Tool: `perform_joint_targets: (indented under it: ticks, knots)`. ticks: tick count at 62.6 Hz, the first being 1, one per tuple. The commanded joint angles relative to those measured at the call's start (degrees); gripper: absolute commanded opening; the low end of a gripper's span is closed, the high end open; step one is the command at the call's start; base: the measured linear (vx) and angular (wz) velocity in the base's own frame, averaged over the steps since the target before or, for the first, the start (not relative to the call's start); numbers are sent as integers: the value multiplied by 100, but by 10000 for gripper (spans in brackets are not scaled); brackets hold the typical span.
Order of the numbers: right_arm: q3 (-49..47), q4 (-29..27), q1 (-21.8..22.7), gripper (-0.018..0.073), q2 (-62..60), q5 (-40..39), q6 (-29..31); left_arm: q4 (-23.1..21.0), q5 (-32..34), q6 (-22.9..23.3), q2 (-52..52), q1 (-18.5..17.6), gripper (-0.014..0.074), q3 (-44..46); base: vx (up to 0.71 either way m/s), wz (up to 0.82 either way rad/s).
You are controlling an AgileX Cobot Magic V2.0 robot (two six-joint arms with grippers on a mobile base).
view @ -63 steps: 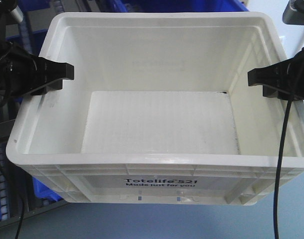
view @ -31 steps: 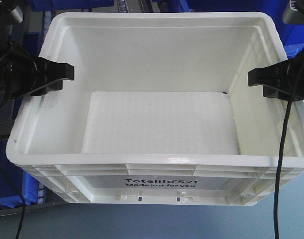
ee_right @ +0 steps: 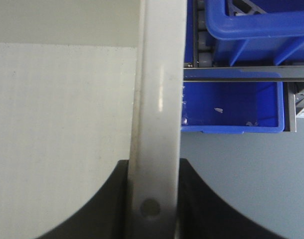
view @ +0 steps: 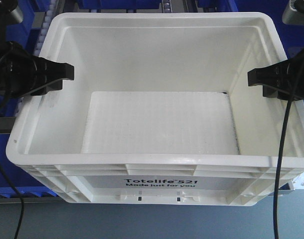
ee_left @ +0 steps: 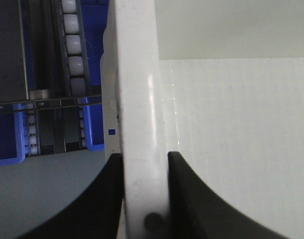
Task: Move bin from left to right shelf
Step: 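Carry the held crate over the other shelf's roller track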
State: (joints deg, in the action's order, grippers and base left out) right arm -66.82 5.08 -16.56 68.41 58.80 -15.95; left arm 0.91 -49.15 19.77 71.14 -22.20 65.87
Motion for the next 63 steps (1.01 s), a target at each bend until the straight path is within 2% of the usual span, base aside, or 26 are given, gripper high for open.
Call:
perform_joint_targets:
  ticks: [1,63]
  knots:
    - [-215,498,69,1,-213,-530,28,170,484,-95,-274,9,73,223,7,26]
    - [-215,498,69,1,-213,-523,28,170,484,-95,-274,9,73,223,7,12]
